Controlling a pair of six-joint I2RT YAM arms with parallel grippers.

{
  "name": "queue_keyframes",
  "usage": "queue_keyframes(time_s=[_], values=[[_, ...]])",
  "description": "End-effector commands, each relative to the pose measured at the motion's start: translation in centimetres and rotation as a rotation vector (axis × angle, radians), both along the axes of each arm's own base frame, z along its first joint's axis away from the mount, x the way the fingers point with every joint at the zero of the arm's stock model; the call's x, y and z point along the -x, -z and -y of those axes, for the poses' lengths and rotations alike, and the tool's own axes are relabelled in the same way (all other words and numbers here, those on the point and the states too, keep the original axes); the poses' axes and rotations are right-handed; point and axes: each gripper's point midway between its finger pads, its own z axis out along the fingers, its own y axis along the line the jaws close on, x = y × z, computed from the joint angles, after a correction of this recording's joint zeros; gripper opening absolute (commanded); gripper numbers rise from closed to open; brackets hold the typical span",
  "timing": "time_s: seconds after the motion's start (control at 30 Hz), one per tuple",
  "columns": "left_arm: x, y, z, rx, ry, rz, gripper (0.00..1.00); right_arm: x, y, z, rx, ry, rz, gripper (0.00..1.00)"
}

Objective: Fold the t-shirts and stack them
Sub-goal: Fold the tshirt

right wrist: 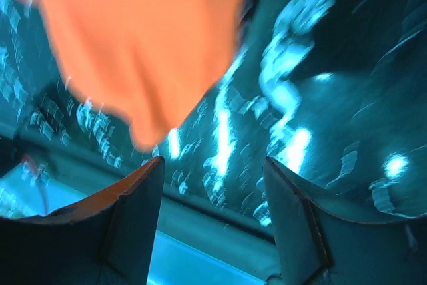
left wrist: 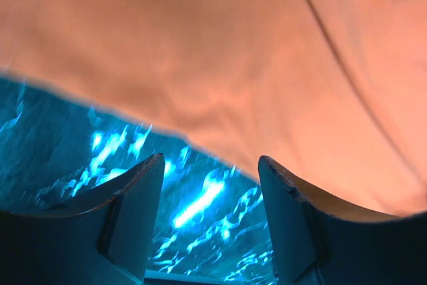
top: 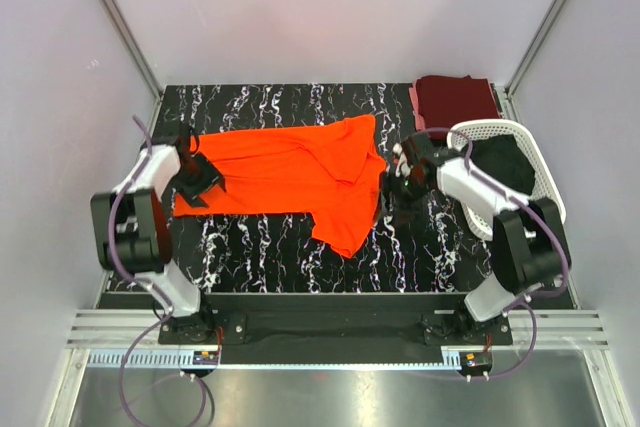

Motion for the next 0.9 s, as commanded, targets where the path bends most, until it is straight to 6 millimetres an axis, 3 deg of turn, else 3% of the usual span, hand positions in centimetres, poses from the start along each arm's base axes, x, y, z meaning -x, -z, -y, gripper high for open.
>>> queue_keyframes(time_s=[0.0,0.07,0.1,0.13,0.2,0.23,0.3,0.5,0.53,0.63,0.87], values=[[0.0,-2.7,-1.1,-0.045,-0.015,0.155,0.64,3.4,-2.5,-4.6,-0.206,-0.054,0.019,0.67],[0.6,-3.7,-1.7,-0.040,-0.046,0.198,0.64,4.7,-1.4,-5.8,-0.270,-0.040,-0.005,0.63],[1.3,-3.3,-1.7,-0.035,-0.056,0.188,0.63,4.9,-1.7,-6.2,-0.307,0.034,-0.027,0.51],[1.6,-3.4,-1.7,-0.032,-0.058,0.195,0.63,6.1,-0.1,-5.8,-0.309,0.079,-0.068,0.44],[2.1,-3.5,-1.6,-0.026,-0.054,0.206,0.63,5.2,-0.8,-6.6,-0.393,0.190,-0.042,0.33],[2.4,-3.5,-1.6,-0.027,-0.053,0.203,0.63,6.2,0.5,-6.2,-0.393,0.236,-0.077,0.26],[2.8,-3.7,-1.7,-0.036,-0.046,0.207,0.63,5.6,0.3,-6.5,-0.445,0.325,-0.068,0.20],[3.7,-3.6,-1.6,-0.036,-0.045,0.211,0.63,6.1,2.2,-7.2,-0.515,0.334,-0.103,0.25],[3.8,-3.5,-1.6,-0.034,-0.045,0.209,0.62,6.0,2.3,-7.4,-0.519,0.333,-0.102,0.33],[4.0,-3.6,-1.6,-0.038,-0.041,0.211,0.63,5.9,3.0,-7.6,-0.530,0.356,-0.121,0.40],[3.7,-4.1,-2.2,-0.057,-0.038,0.213,0.63,6.2,4.6,-8.6,-0.512,0.380,-0.183,0.45]])
